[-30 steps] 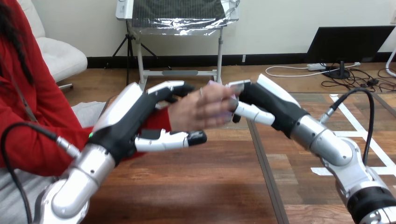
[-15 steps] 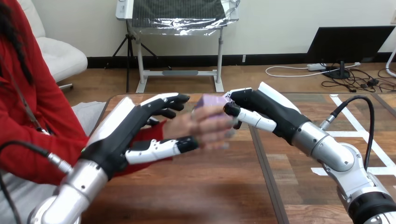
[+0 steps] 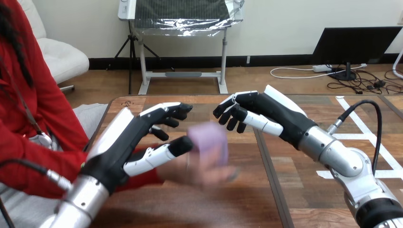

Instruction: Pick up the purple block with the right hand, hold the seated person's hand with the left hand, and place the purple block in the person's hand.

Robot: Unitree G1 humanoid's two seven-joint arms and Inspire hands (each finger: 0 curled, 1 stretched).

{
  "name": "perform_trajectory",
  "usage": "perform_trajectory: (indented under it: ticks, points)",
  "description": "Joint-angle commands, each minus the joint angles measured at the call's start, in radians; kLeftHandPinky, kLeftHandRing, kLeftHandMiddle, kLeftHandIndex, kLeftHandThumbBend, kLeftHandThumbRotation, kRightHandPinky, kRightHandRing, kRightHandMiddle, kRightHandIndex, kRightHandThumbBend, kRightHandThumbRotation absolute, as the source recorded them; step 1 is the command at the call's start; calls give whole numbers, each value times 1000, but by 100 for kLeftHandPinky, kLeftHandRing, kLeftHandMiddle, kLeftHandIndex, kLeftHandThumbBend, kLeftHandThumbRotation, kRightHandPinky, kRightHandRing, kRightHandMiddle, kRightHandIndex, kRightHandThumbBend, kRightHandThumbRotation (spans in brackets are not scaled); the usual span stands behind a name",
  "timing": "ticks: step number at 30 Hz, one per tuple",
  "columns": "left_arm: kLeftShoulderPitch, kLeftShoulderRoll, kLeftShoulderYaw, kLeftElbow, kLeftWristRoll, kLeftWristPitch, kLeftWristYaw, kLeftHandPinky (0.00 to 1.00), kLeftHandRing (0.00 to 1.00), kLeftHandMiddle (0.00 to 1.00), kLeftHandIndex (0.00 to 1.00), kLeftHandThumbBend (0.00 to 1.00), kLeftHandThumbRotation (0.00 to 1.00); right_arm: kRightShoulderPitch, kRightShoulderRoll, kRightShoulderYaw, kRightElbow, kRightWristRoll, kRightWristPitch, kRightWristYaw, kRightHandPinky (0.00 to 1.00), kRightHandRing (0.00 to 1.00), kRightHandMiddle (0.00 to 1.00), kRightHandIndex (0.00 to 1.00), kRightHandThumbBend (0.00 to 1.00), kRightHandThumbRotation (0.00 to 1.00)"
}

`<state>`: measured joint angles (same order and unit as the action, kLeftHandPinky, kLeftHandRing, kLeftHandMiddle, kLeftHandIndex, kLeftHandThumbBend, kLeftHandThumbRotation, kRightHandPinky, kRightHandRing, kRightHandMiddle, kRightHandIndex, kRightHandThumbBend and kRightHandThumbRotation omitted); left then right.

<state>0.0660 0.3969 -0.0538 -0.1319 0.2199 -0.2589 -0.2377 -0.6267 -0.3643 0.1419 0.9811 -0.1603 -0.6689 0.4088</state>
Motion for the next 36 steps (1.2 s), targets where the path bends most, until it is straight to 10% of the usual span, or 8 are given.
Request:
perform_trajectory:
  ticks: [1, 17, 21, 36]
  points:
    - [21, -31, 23, -13, -29, -26, 33, 66, 77, 79, 78, 100, 100, 10, -30, -33, -33, 23, -22, -3, 49, 59, 63, 65, 100, 100]
    - [167, -89, 31, -31, -33, -136, 119, 66, 75, 77, 76, 100, 100, 161, -11, -83, -107, 136, -71, 25, 49, 59, 66, 69, 98, 100]
    - [316, -143, 39, -32, -76, -300, 165, 65, 74, 76, 75, 99, 100, 425, 108, -129, -294, 310, -56, 27, 56, 66, 71, 74, 90, 100]
    - [425, -190, 12, -56, -237, -359, 123, 79, 80, 79, 76, 83, 100, 674, 180, -81, -574, 431, 64, 64, 83, 85, 86, 88, 84, 100]
